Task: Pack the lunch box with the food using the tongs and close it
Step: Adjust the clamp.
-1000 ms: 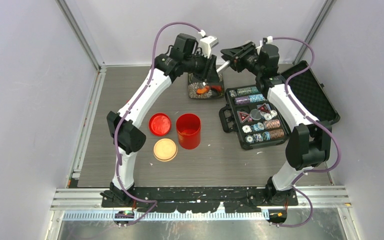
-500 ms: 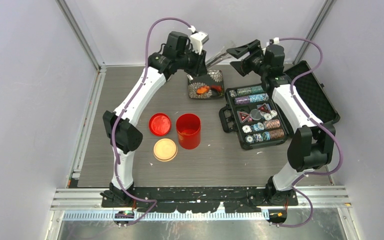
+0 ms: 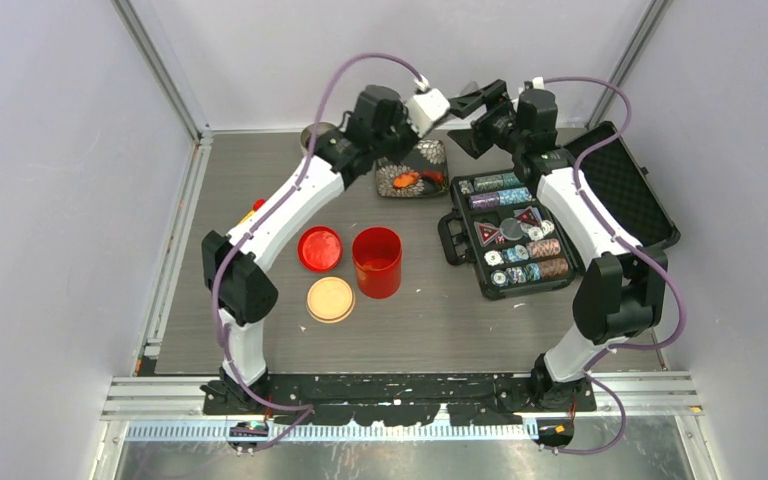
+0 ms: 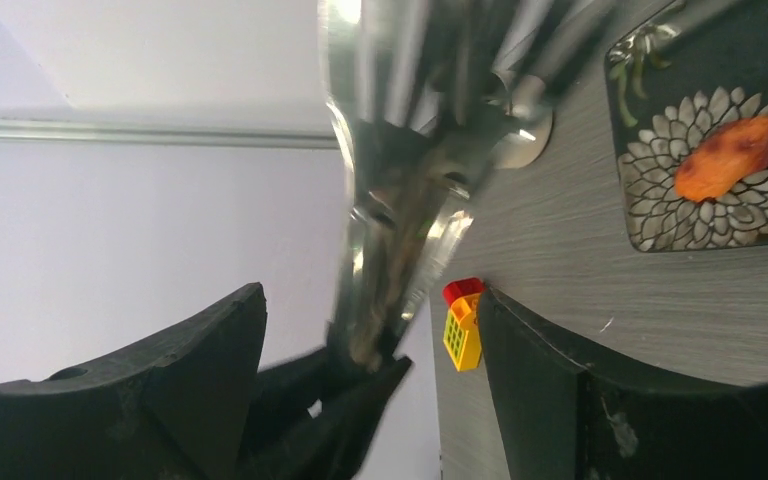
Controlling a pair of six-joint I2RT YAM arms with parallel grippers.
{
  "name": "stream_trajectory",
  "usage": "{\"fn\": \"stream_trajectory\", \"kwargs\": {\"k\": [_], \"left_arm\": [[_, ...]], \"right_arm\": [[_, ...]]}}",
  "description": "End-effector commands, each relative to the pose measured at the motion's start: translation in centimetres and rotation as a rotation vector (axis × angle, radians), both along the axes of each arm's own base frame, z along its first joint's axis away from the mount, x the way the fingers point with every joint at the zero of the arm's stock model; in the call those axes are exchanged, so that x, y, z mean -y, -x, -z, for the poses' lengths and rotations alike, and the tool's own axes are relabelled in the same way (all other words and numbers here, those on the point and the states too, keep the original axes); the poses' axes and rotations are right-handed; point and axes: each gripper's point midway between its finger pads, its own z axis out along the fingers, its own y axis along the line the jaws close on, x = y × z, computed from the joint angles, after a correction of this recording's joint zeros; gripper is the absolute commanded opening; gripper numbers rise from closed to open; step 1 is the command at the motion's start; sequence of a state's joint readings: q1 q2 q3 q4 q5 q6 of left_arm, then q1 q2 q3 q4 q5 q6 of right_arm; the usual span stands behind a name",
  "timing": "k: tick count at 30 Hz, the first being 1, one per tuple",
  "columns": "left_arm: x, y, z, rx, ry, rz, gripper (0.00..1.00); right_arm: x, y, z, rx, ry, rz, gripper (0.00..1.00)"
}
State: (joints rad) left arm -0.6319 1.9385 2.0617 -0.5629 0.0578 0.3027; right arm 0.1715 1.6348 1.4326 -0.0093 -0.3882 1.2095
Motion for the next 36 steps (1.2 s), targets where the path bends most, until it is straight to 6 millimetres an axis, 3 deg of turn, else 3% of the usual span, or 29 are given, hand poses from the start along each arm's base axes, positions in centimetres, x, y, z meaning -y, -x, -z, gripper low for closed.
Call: {"fn": "stream_trajectory", "kwargs": {"k": [1, 8, 12, 17, 22, 27, 29, 36], "left_arm": [[1.4, 1.1, -6.4, 0.347, -0.091, 0.041, 0.18], [3.4, 2.4, -7.7, 0.473, -0.147, 0.052, 0.17], [4.0, 2.7, -7.9, 0.477, -0.134, 0.048, 0.17], [3.1, 1.4, -8.7, 0.486, -0.142, -0.048, 0.14], [3.0, 1.3, -9.3, 0.509, -0.124, -0.057, 0.13], [4.6, 3.3, -9.2, 0.419, -0.031, 0.056, 0.15], [4.9, 3.9, -9.0, 0.391, -0.003, 0.074, 0.16], [4.5, 3.9, -8.6, 0.349, 0.004, 0.045, 0.23]], "right_arm": [[-0.9, -0.2, -3.7, 0.057, -0.019, 0.024, 0.82], [-1.6, 0.1, -2.3, -0.046, -0.052, 0.063, 0.7], [-2.4, 0.0, -2.9, -0.039, -0.084, 0.051, 0.59], [-2.2, 0.6, -2.7, -0.063, -0.07, 0.046, 0.74], [-1.5, 0.7, -1.3, -0.114, -0.036, 0.076, 0.75], [-2.0, -0.4, -2.2, -0.073, -0.081, 0.072, 0.78], [-2.2, -0.8, -3.1, -0.046, -0.095, 0.068, 0.7], [-2.3, -0.9, -3.7, -0.038, -0.124, 0.066, 0.25]]}}
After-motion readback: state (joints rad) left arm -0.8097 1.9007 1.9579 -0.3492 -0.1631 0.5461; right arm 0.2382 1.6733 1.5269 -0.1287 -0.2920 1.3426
